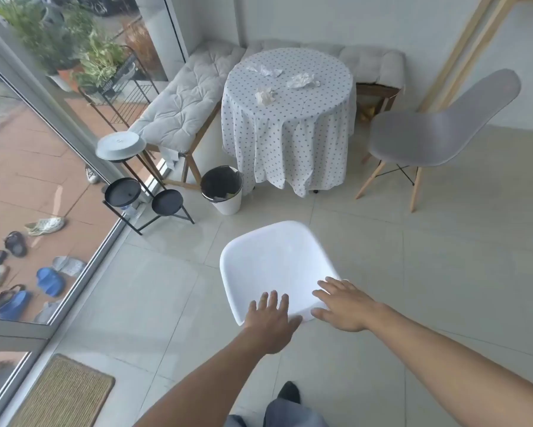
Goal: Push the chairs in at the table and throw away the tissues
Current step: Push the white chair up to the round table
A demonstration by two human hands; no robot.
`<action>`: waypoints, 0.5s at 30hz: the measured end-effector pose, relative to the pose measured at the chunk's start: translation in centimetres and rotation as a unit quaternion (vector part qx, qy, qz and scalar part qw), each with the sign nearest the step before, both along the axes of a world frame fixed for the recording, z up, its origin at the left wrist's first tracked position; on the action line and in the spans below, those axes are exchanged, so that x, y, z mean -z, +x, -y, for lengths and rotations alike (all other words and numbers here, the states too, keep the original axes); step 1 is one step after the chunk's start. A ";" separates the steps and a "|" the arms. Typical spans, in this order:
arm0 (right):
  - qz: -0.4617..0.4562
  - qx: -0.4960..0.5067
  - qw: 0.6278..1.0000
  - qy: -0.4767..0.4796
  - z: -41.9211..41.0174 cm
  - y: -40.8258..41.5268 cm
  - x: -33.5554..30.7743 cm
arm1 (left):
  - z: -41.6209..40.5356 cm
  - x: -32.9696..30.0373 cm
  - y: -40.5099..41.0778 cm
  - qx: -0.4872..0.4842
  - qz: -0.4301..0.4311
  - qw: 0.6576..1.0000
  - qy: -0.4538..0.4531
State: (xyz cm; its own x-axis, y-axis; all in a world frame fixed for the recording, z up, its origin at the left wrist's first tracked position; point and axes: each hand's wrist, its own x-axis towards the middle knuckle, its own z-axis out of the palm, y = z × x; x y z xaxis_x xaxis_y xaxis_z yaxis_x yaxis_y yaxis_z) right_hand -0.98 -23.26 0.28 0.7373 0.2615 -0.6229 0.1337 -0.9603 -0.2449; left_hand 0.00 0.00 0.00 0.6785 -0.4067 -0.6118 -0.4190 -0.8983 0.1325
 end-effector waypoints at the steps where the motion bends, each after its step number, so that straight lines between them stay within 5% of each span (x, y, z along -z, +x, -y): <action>1: 0.000 -0.008 1.000 -0.001 0.0 -0.2 0.2 | 0.3 0.2 -0.5 0.005 0.000 1.000 -0.002; 15: 0.155 -0.110 0.981 -0.032 0.7 -0.9 2.2 | 1.5 1.1 -1.0 0.035 0.069 0.995 -0.057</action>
